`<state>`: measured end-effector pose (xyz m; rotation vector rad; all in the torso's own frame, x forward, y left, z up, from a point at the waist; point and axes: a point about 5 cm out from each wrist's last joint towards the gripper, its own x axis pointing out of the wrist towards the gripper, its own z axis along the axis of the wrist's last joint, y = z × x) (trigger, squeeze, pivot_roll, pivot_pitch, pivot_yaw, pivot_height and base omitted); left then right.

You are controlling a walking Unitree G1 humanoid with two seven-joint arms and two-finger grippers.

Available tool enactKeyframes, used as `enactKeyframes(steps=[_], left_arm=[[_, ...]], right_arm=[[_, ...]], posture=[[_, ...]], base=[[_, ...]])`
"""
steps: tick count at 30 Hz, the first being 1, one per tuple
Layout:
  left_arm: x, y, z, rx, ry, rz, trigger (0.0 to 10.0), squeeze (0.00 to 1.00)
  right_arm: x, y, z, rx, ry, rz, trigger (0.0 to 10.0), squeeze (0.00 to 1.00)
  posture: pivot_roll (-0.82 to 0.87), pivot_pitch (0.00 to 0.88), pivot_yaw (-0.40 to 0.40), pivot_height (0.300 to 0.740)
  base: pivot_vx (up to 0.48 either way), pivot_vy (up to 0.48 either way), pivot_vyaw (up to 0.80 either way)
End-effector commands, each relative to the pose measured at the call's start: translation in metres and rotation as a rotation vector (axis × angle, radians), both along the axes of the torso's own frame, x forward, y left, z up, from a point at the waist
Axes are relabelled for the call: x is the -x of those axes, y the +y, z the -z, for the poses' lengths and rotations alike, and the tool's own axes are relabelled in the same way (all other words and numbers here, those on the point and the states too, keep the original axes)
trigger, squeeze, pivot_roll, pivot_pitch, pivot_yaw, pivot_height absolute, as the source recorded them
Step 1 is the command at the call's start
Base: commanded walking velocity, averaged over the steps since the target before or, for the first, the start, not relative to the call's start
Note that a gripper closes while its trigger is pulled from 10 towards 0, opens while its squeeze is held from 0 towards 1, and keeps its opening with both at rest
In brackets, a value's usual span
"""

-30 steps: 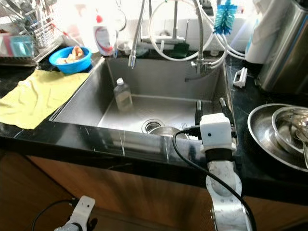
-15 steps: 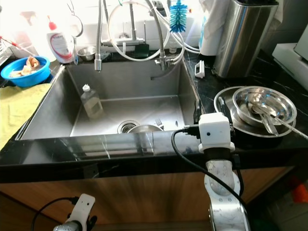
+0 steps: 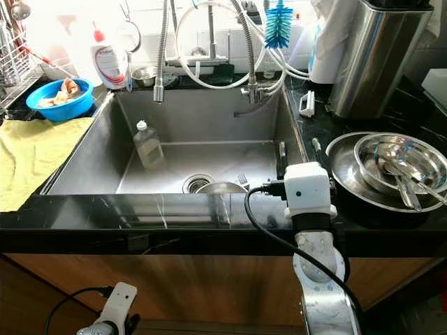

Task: Kitchen organization

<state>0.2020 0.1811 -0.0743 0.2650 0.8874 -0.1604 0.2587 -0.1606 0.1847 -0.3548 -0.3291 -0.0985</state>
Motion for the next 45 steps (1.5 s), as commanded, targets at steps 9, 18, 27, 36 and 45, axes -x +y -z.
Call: enactKeyframes(steps=[9, 18, 27, 36, 45], left_arm=[[0.003, 0.005, 0.001, -0.013, 0.007, -0.007, 10.0, 0.0], [0.003, 0.005, 0.001, -0.015, 0.009, -0.004, 10.0, 0.0], [0.003, 0.005, 0.001, -0.016, 0.011, 0.0, 10.0, 0.0], [0.003, 0.008, 0.001, -0.068, 0.025, 0.022, 10.0, 0.0], [0.003, 0.01, 0.001, -0.063, 0.017, -0.064, 10.0, 0.0]], right_arm=[[-0.003, 0.003, 0.002, -0.006, 0.018, -0.012, 10.0, 0.0], [-0.003, 0.007, -0.003, 0.019, -0.017, -0.024, 10.0, 0.0], [0.006, 0.005, -0.01, 0.019, -0.055, 0.019, 10.0, 0.0], [0.037, 0.002, -0.022, 0.049, -0.109, 0.11, 10.0, 0.0], [0.056, 0.006, -0.016, 0.159, -0.089, 0.133, 10.0, 0.0]], posture=[[-0.21, 0.0, 0.094, 0.74], [-0.21, 0.0, 0.096, 0.74], [-0.21, 0.0, 0.098, 0.74], [-0.23, 0.0, 0.106, 0.74], [-0.24, 0.0, 0.102, 0.74]], base=[[0.0, 0.0, -0.74], [0.0, 0.0, -0.42], [0.0, 0.0, 0.0], [0.0, 0.0, 0.0], [0.0, 0.0, 0.0]])
